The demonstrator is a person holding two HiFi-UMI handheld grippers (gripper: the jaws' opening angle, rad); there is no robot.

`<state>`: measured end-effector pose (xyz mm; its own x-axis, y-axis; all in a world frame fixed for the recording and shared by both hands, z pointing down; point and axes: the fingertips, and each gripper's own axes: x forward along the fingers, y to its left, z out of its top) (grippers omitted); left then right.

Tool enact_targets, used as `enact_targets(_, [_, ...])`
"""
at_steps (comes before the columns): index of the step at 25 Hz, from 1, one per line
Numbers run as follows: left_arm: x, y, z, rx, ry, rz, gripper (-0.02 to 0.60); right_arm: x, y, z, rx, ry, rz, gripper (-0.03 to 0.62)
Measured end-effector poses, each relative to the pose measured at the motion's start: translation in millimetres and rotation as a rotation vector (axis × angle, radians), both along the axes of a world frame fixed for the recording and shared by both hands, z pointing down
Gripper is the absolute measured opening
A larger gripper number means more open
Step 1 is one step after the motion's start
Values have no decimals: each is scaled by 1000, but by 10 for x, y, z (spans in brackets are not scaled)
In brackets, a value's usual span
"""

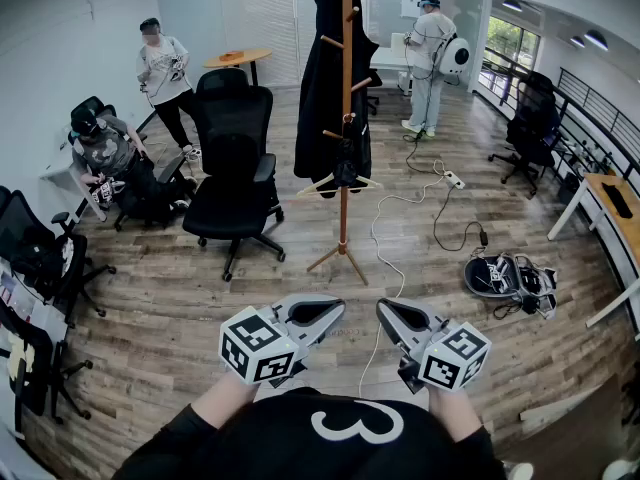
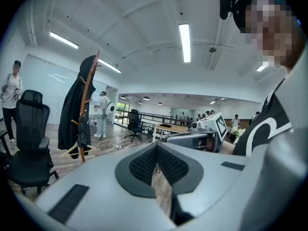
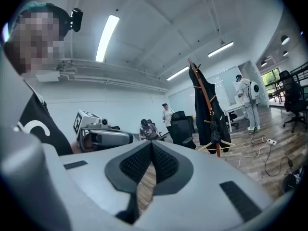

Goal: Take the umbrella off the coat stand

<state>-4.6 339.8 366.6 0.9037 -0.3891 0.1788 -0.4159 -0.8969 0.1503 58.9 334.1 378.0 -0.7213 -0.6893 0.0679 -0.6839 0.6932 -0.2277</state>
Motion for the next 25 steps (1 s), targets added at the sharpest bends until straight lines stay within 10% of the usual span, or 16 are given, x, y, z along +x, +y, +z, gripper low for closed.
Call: enact_targets(25, [57,-510,204,-41,2,9,15,-43,-499,268,-76,-44,-25,26])
